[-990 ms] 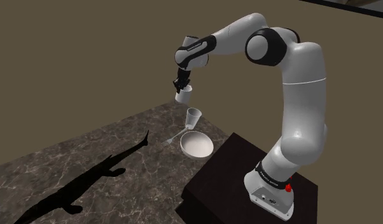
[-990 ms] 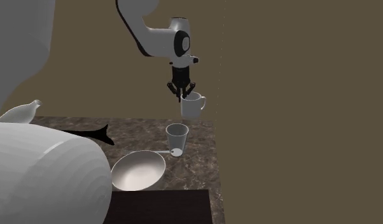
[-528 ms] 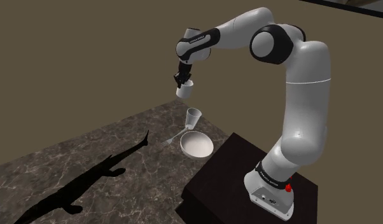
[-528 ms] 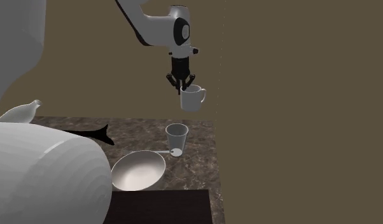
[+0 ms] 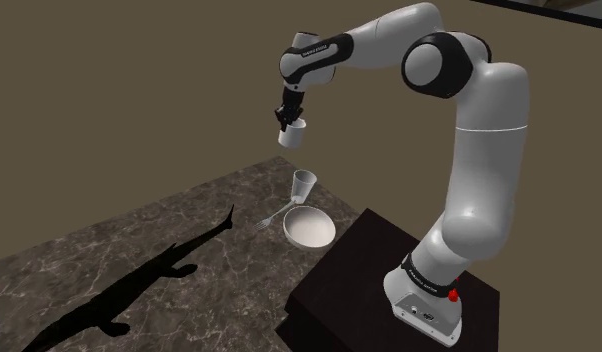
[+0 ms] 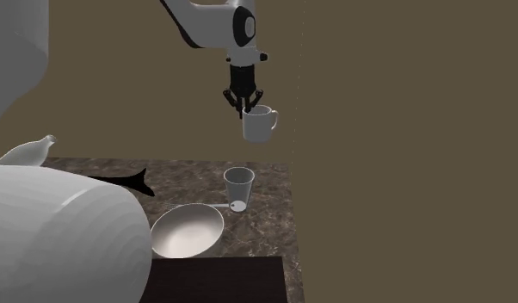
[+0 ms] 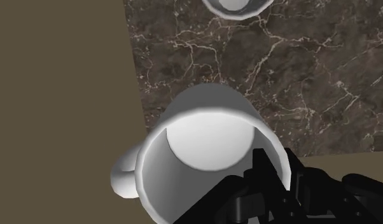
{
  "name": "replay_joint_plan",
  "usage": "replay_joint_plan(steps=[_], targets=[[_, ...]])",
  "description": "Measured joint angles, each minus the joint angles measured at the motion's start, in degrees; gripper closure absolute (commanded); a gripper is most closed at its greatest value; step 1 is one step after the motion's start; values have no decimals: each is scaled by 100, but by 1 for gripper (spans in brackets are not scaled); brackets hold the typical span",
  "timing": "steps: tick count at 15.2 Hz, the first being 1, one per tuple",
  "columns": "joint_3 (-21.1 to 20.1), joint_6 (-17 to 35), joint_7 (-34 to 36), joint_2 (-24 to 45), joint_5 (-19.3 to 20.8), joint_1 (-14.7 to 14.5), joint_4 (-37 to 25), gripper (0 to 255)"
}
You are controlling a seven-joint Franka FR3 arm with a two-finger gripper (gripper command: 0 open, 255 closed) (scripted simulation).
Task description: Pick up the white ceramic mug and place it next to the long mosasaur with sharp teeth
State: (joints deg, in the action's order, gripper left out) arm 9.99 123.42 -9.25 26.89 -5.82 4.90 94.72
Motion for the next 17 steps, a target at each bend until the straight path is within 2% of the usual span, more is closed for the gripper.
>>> replay_joint_plan(steps=[8, 17], targets=[[-101, 643, 726, -1239, 274, -594, 1857, 255], [-445, 1017, 1850, -2437, 581, -1215, 3407, 255]])
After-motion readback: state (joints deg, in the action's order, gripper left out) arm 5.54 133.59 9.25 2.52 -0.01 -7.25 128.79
